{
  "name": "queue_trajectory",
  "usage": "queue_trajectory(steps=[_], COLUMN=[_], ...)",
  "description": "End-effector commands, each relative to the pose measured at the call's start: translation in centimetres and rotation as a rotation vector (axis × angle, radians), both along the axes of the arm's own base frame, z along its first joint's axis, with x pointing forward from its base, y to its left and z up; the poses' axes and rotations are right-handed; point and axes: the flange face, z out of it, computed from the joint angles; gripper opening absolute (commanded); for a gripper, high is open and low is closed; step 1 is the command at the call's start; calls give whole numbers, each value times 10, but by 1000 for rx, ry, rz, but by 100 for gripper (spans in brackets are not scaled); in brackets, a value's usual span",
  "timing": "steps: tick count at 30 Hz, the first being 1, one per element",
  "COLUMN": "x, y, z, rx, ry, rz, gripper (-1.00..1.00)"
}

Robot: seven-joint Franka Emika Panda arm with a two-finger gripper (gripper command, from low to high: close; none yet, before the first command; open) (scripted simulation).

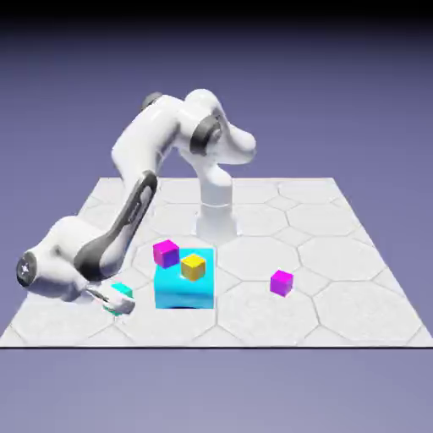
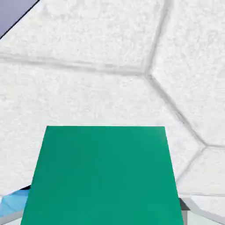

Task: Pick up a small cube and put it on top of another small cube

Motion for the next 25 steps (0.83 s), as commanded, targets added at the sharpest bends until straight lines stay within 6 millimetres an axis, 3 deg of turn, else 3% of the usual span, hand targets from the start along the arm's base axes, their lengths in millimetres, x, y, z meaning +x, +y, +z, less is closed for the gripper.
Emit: queue_trajectory(steps=[1,8,15,17,21,22,23,24,25], x=[0,-14,-56,-60,-90,-91,-91,-91,-82], y=[16,132,238,246,226,226,226,226,230], z=[8,63,110,114,60,59,59,59,72], rx=[2,11,-14,-18,-18,-18,-18,-18,-19], ry=[-1,-8,-4,-3,-3,-3,-3,-3,-2], rz=[62,514,1010,1051,1051,1051,1051,1051,1051], gripper=[-100,-100,-100,-100,-100,-100,100,100,100])
